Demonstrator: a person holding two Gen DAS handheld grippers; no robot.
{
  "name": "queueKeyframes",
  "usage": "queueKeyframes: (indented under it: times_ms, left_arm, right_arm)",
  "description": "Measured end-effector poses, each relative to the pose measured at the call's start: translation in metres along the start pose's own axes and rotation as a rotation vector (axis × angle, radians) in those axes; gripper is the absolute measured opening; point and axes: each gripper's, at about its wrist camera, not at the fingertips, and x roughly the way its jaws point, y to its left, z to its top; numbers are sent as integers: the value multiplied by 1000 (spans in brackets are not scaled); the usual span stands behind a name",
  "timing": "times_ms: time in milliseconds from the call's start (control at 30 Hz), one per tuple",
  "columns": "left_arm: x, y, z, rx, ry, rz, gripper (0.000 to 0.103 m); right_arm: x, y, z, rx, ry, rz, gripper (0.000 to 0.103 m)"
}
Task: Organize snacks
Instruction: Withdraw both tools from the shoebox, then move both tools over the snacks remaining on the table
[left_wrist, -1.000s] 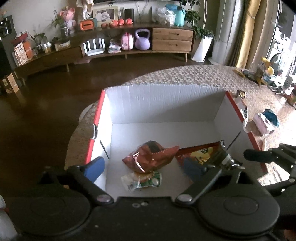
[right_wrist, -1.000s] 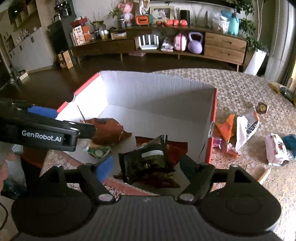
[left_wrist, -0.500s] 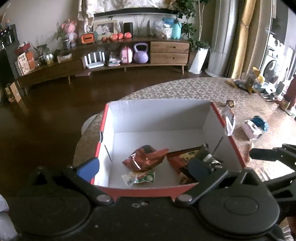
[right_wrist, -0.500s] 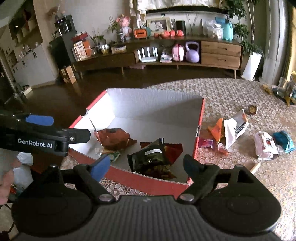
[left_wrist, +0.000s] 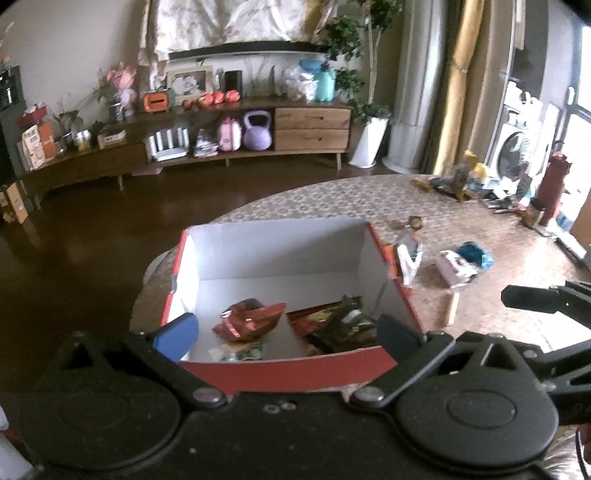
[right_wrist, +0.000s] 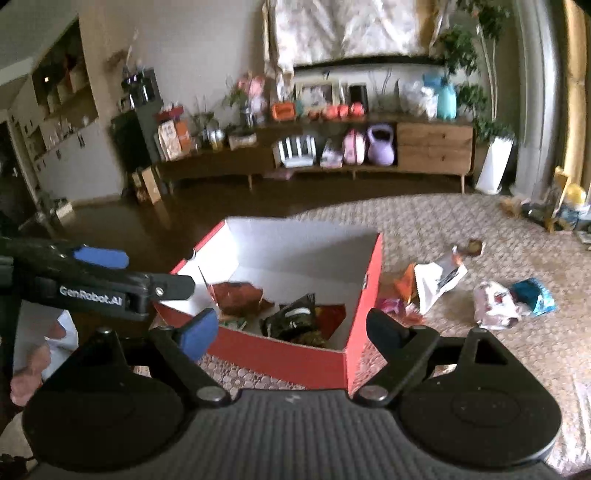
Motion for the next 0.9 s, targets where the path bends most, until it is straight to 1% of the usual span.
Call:
queueKeyframes:
  times_ms: [33, 100, 133, 233, 300, 367, 633, 700, 900]
  left_arm:
    - [-3, -4, -1, 1, -7, -5, 103]
    - [-8, -13, 0, 1, -20, -24, 103]
    - [-10, -18, 0, 3, -25, -33, 103]
    - [-14, -33, 0, 14, -37, -52, 103]
    - [-15, -44, -2, 22, -42, -65, 103]
    - [-15, -53, -2, 31, -46, -79, 103]
    - [1, -98, -2, 60, -50, -134, 103]
    - [7, -111, 0, 67, -43, -148, 103]
    - [28, -146, 5, 90, -24, -179, 103]
  right_arm:
    - [-6, -1, -1, 0, -5, 7, 89]
    - [-17, -6, -3, 9, -10, 9, 94]
    - [-22, -9, -4, 17, -17, 2, 95]
    - [-36, -23, -6, 47, -43, -2, 95]
    - [-44, -32, -9, 66, -60, -31, 95]
    - [-50, -43, -12, 80, -68, -29, 95]
    - [-63, -91, -24, 112, -57, -107, 95]
    - [-66, -105, -26, 119, -56, -115, 95]
    - [-70, -148, -27, 148, -59, -190, 95]
